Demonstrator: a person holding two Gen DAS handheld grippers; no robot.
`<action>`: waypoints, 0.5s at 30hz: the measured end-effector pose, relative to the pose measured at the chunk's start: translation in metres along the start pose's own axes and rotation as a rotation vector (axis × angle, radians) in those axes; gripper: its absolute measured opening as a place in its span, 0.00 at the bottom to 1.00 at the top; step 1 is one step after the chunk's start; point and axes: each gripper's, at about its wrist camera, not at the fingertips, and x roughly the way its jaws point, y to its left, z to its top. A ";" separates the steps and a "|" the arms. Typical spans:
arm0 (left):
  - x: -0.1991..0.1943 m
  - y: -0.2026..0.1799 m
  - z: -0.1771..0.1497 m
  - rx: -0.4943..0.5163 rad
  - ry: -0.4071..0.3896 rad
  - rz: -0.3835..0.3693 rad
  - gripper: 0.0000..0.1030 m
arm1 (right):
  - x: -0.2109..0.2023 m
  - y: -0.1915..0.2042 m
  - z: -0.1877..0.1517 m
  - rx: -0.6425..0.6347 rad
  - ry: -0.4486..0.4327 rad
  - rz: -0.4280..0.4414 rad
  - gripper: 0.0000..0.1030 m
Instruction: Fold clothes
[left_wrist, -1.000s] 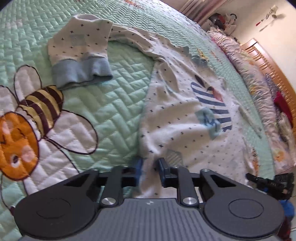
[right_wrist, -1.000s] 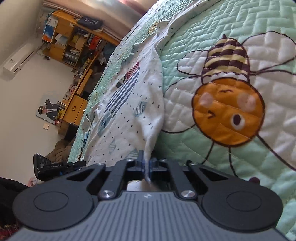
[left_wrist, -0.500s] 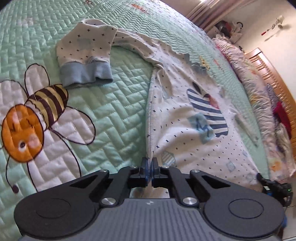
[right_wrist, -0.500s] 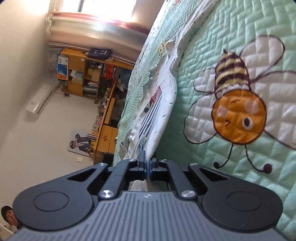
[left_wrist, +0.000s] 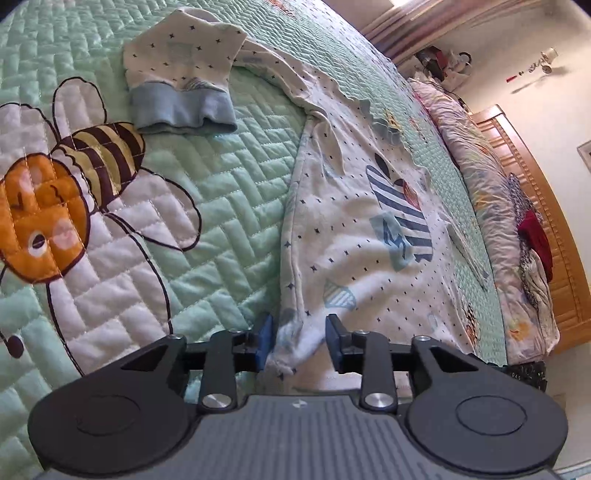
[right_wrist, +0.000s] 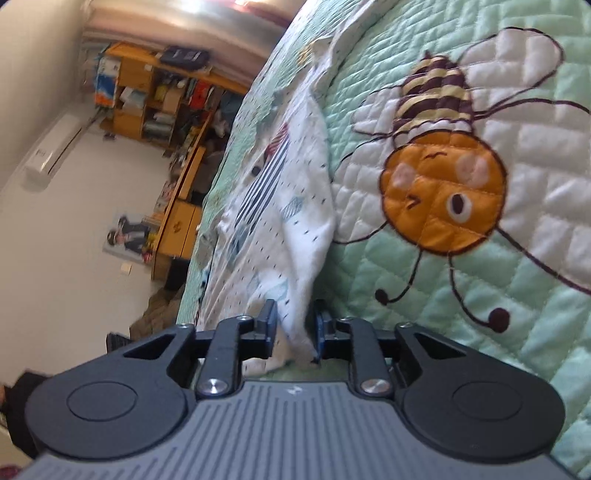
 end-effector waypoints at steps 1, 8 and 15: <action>0.001 0.000 -0.001 0.003 0.004 -0.008 0.46 | 0.002 0.002 0.000 -0.014 0.009 -0.006 0.26; 0.011 -0.018 -0.005 0.093 0.055 0.078 0.06 | 0.012 0.013 0.001 -0.092 0.027 -0.082 0.06; -0.010 -0.019 -0.005 -0.002 0.008 -0.005 0.05 | -0.004 0.015 -0.001 0.063 -0.047 0.056 0.06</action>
